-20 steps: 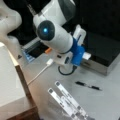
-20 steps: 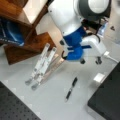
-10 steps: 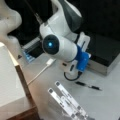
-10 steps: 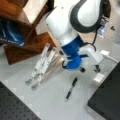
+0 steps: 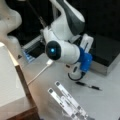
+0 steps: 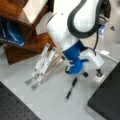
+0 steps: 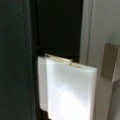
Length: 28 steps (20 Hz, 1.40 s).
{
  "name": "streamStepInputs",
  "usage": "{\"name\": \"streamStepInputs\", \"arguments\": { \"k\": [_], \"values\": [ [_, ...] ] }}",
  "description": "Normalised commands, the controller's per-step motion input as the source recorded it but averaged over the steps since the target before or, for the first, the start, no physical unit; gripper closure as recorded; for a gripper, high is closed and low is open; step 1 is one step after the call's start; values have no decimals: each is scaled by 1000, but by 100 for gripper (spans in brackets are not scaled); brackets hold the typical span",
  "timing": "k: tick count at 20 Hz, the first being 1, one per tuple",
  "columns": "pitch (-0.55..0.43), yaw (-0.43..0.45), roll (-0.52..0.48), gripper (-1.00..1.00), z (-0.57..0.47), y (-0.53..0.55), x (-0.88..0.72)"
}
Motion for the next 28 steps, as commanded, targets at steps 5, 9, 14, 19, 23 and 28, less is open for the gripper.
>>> {"name": "streamStepInputs", "arguments": {
  "k": [5,9,14,19,23,28],
  "values": [
    [-21,6,280,-100,-135,-13,-32],
    [-40,-31,212,-100,-124,-34,-97],
    [-79,-66,245,-100,-135,-28,-136],
    [-111,-124,285,-100,-182,27,-206],
    [-94,-137,253,-100,-181,53,-229],
    [-87,-134,215,-100,-115,56,-178]
  ]
}}
